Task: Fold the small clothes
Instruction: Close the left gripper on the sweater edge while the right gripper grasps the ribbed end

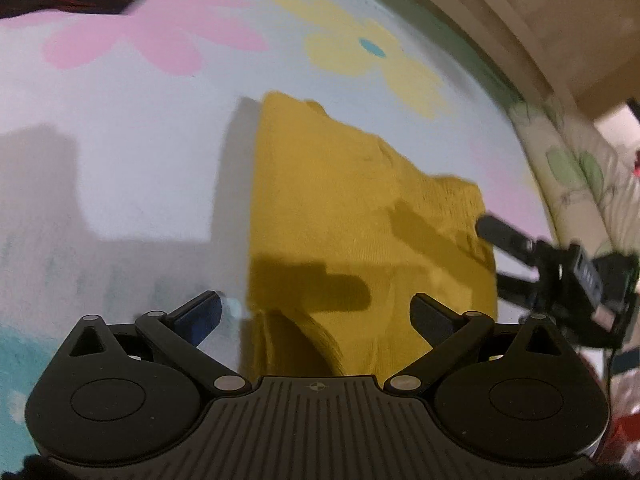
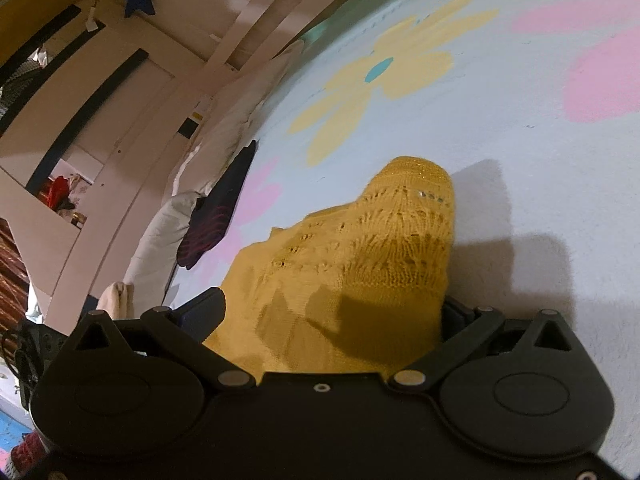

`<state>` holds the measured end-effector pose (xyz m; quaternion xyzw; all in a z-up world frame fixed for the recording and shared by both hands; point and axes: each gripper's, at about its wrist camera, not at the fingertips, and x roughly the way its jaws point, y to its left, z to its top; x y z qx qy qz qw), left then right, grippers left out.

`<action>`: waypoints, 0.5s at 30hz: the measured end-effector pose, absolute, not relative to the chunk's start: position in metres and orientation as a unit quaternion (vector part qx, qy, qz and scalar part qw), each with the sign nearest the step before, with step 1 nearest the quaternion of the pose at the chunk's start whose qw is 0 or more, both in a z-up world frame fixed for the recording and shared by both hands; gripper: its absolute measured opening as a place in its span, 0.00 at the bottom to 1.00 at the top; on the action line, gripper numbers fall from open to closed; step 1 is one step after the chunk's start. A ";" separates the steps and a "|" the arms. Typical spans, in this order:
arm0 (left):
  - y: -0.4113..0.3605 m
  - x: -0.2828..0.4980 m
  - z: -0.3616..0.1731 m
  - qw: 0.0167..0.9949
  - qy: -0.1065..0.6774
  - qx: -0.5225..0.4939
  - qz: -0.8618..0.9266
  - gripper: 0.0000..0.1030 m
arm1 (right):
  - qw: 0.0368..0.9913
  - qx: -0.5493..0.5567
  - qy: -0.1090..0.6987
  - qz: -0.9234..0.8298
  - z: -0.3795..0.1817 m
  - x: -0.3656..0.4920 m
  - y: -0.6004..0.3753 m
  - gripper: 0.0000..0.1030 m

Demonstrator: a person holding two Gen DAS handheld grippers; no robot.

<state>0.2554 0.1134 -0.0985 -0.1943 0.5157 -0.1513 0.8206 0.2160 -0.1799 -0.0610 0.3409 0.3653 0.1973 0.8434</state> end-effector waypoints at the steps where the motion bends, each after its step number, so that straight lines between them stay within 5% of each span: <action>1: 0.108 0.255 -0.098 0.823 0.514 -0.184 -0.157 0.99 | 0.843 0.341 0.366 0.198 -0.061 0.216 -0.180 1.00; 15: 0.084 0.259 -0.108 0.839 0.476 -0.188 -0.182 0.98 | 0.846 0.333 0.358 0.210 -0.062 0.215 -0.180 1.00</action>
